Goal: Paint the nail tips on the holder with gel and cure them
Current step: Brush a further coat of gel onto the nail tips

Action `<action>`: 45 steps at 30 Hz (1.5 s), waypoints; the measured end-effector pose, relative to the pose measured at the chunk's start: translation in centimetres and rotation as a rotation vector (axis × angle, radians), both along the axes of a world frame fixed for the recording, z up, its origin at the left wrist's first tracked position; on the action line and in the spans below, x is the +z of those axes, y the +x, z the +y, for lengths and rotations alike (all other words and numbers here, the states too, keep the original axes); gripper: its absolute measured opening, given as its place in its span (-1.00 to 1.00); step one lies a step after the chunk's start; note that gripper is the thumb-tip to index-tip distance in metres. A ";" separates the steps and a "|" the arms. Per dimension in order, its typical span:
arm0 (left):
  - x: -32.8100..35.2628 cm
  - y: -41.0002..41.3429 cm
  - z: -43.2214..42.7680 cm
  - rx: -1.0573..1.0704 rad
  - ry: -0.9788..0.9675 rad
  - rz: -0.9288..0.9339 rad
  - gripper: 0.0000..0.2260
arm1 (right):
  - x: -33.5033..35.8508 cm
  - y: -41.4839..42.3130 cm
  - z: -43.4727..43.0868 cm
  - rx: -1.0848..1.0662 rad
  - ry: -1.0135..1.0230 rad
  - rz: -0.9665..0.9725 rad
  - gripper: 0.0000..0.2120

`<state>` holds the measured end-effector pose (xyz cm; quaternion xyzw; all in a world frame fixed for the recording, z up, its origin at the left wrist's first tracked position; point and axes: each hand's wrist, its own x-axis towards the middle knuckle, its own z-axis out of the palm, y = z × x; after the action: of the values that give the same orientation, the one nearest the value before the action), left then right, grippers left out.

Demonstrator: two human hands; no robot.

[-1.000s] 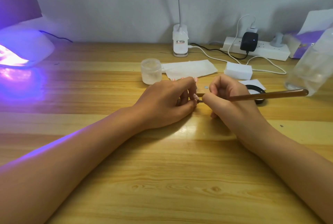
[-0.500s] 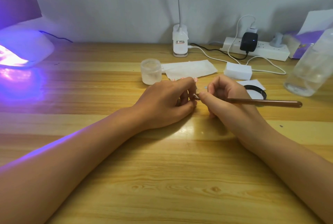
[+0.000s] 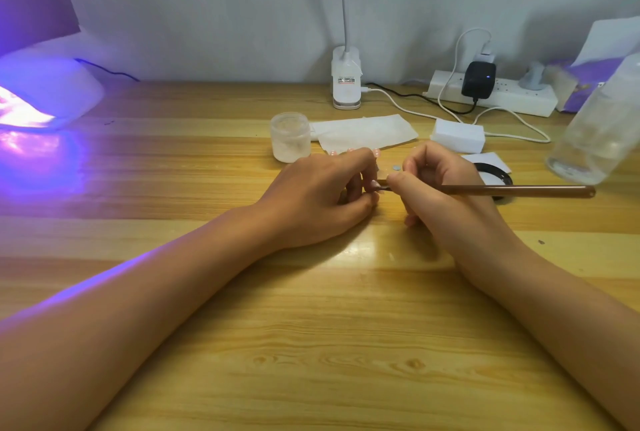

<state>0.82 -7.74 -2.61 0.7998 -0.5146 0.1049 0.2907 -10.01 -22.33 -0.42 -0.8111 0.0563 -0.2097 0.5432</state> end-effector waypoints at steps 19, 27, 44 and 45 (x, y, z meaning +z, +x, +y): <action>0.1 -0.1 0.0 -0.005 0.018 0.000 -0.89 | 0.4 -0.1 0.4 0.011 -0.060 0.018 -0.78; 0.1 -0.1 0.0 0.002 0.014 -0.003 -0.89 | 0.4 -0.1 0.4 0.001 -0.050 0.036 -0.83; 0.1 -0.1 0.1 -0.004 0.013 -0.005 -0.89 | 0.1 0.0 0.3 0.009 -0.052 0.020 -0.83; 0.1 -0.1 0.1 -0.005 0.012 -0.007 -0.90 | 0.1 0.0 0.2 0.009 -0.048 0.018 -0.83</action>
<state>0.75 -7.66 -2.47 0.8000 -0.5181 0.1038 0.2841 -10.02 -22.08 -0.29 -0.8259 0.0525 -0.2013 0.5241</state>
